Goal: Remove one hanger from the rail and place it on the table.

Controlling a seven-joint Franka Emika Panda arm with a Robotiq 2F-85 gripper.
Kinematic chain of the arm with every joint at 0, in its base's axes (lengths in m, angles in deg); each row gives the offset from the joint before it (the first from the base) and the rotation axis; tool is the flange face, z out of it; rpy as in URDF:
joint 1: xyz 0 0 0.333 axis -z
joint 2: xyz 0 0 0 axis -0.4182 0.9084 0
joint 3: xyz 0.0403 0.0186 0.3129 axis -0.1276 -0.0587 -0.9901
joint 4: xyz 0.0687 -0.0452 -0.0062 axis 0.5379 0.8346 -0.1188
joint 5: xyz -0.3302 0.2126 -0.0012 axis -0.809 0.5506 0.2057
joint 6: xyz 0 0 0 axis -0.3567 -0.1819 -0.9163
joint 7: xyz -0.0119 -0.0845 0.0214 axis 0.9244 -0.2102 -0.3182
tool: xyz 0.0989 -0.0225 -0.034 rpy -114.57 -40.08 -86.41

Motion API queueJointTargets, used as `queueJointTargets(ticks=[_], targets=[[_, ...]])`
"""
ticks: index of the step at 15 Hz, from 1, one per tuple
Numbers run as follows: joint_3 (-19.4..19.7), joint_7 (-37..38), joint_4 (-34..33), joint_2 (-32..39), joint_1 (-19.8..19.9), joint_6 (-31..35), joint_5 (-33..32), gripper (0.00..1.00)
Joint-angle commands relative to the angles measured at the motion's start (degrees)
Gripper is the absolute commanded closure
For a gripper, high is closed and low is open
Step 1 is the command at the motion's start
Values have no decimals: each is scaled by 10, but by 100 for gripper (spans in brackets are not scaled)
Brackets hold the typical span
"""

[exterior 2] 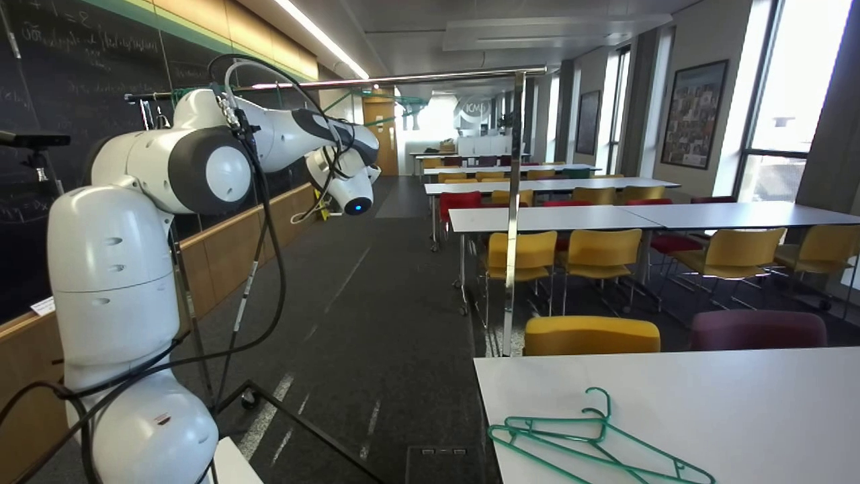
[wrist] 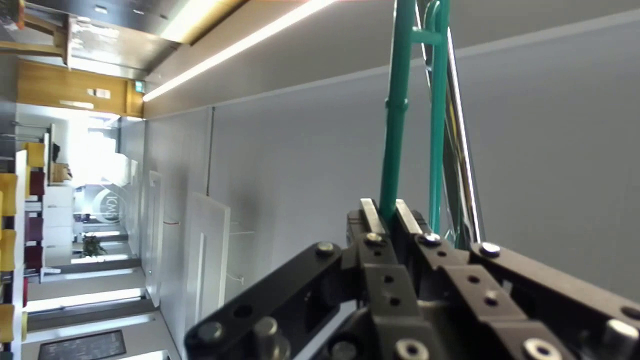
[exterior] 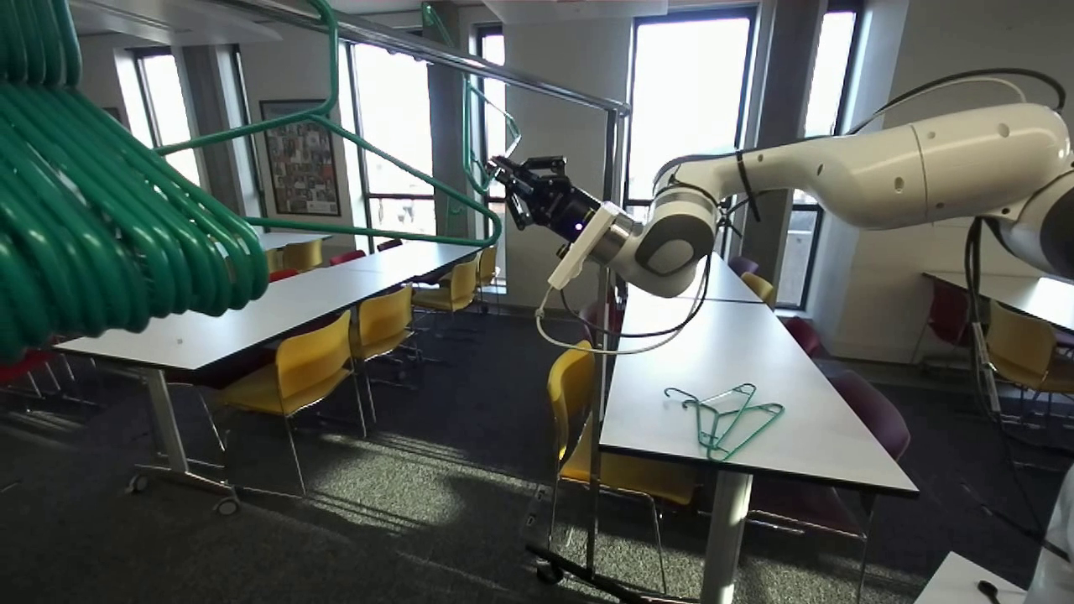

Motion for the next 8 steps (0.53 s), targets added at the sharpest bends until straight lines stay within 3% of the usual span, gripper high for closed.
queueJointTargets(ticks=[1, 4, 8], targets=[[22, 53, -65, 21, -27, 68, -81, 98], [31, 84, -79, 30, -34, 82, -123, 98], [39, 88, -40, 25, -33, 68, -119, 98]])
